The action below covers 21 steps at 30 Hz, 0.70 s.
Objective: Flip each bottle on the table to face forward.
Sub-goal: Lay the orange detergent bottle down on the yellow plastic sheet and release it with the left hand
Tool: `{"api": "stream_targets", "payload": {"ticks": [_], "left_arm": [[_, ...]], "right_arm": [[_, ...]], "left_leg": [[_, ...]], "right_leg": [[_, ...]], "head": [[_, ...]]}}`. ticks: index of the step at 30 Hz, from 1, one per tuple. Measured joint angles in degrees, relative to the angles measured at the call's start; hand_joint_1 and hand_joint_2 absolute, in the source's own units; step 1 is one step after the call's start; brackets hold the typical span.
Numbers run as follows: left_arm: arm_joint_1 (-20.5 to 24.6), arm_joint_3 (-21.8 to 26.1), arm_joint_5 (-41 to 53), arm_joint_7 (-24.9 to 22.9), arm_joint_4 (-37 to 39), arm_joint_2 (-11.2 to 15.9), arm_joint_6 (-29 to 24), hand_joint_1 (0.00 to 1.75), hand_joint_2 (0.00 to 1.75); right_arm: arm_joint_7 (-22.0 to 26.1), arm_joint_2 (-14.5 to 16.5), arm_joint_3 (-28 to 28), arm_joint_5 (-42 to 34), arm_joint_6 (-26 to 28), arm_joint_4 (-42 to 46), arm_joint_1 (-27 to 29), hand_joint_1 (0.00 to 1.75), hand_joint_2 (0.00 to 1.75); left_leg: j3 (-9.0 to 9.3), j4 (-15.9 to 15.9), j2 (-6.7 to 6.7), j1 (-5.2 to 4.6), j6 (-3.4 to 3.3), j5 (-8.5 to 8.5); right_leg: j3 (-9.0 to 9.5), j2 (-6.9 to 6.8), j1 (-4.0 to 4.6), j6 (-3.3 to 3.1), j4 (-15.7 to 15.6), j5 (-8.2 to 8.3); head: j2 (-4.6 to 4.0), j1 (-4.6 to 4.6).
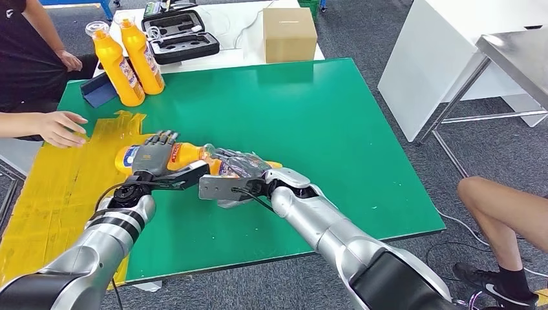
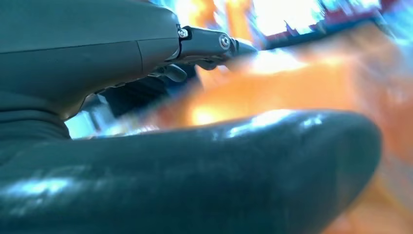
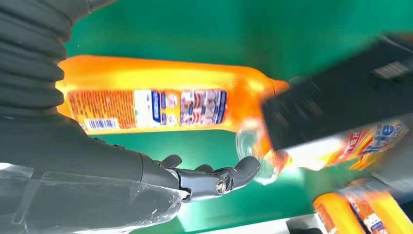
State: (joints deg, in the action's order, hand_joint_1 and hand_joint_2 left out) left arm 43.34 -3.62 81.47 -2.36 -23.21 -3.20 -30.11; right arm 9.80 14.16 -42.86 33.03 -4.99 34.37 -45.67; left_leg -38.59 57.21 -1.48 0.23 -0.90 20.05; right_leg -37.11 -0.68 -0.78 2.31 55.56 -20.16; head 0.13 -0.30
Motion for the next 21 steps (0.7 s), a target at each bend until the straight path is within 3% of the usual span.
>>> {"api": "stream_targets", "payload": {"ticks": [3, 5, 21], "left_arm": [[-0.4, 1.9, -3.1, 1.5, -1.1, 0.1, -8.1, 0.00, 0.00], [-0.5, 3.2, -4.7, 2.9, -1.9, 0.2, -9.6, 0.00, 0.00], [-0.9, 7.8, -9.3, 5.9, -2.5, 0.2, -9.7, 0.00, 0.00]], "right_arm": [[0.1, 0.0, -0.1, 0.1, 0.3, -0.3, 0.1, 0.00, 1.75], [0.1, 0.0, -0.2, 0.2, 0.4, -0.5, 0.1, 0.00, 1.75], [0.0, 0.3, -0.8, 0.1, 1.2, -1.3, 0.3, 0.00, 1.75]], "left_leg": [[-0.07, 0.0, 0.00, 0.00, 0.00, -0.01], [-0.09, 0.0, 0.01, 0.00, 0.00, -0.01], [-0.14, 0.0, 0.00, 0.00, 0.00, 0.00]], "right_leg": [[-0.05, -0.01, 0.00, 0.00, 0.0, -0.01], [-0.06, -0.02, 0.00, 0.00, 0.0, -0.02], [-0.13, -0.01, 0.00, 0.00, 0.0, -0.02]], "head": [[0.00, -0.01], [0.00, -0.01], [0.00, 0.00]]}}
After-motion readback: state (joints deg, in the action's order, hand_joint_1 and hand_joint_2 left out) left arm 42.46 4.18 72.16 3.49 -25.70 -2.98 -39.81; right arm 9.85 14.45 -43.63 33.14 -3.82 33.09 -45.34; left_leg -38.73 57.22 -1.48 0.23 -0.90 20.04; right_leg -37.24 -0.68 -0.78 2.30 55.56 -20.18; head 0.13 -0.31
